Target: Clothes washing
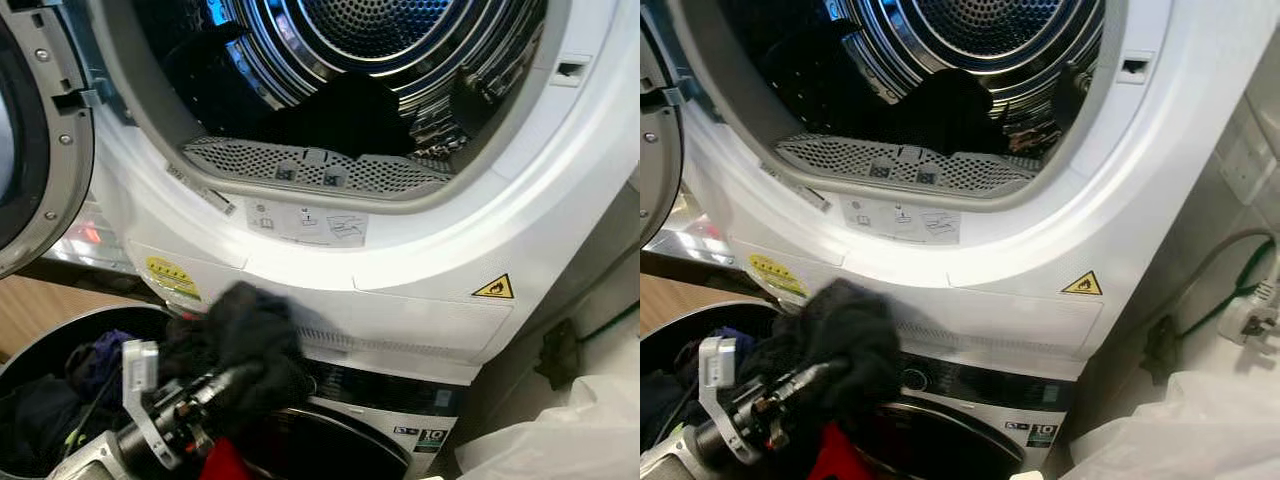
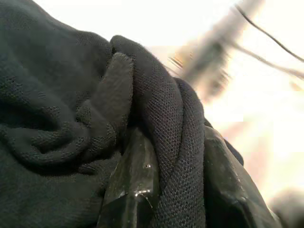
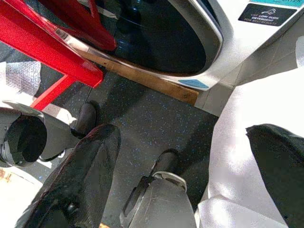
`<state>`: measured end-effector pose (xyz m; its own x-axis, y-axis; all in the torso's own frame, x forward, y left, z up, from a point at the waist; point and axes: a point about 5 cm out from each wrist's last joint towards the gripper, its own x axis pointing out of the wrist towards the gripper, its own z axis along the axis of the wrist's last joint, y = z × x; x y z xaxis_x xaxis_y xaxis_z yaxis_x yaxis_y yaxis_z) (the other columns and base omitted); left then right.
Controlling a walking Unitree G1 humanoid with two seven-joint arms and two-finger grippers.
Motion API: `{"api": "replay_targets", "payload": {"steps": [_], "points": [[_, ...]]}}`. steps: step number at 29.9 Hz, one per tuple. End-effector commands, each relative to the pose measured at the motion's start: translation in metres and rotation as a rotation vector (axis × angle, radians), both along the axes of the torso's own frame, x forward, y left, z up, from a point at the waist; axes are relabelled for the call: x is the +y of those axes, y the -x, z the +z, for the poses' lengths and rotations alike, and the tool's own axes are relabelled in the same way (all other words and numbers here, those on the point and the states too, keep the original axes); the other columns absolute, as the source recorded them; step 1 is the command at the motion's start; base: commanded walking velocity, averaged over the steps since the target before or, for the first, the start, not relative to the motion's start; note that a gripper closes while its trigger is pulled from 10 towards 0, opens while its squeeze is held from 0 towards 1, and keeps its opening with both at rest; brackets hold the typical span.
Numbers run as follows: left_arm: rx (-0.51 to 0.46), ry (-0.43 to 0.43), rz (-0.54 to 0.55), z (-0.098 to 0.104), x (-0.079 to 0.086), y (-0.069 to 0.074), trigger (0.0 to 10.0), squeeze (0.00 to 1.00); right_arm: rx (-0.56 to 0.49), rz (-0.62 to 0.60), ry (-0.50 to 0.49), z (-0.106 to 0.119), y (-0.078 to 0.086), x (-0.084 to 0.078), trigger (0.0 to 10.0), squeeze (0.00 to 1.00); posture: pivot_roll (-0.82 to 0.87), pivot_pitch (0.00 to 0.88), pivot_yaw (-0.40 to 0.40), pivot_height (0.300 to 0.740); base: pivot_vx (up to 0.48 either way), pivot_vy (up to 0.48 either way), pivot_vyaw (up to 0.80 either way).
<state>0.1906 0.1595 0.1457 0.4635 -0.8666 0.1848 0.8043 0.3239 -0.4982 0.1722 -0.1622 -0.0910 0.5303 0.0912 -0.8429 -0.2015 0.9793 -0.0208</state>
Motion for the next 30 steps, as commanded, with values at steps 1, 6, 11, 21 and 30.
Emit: {"api": "replay_targets", "payload": {"steps": [1,6,11,21,30], "points": [[-0.026,-0.007,-0.106,0.007,-0.009,0.007,0.0,0.0,0.004,0.002,-0.004,0.0,-0.001,0.002,10.0,0.0,0.13,0.0,0.01,0.74,0.0,0.0,0.0],[-0.107,-0.029,-0.23,0.028,-0.018,0.008,0.0,0.0,0.001,-0.005,-0.007,0.001,-0.002,0.002,10.0,0.0,0.13,0.0,0.004,0.74,0.0,0.0,0.0],[-0.227,-0.108,-0.207,0.041,-0.029,-0.008,0.0,0.0,0.002,-0.009,-0.012,0.001,-0.002,0.002,10.0,0.0,0.13,0.0,0.003,0.74,0.0,0.0,0.0],[-0.529,-0.14,-0.143,0.091,-0.069,-0.028,0.0,0.0,0.004,-0.022,-0.028,0.0,-0.001,0.009,10.0,0.0,0.12,0.0,0.014,0.74,0.0,0.0,0.0],[-0.868,-0.23,-0.04,0.144,-0.081,-0.059,0.0,0.0,-0.005,-0.027,-0.037,0.001,-0.004,0.011,10.0,0.0,0.12,0.0,0.017,0.74,0.0,0.0,0.0]]}}
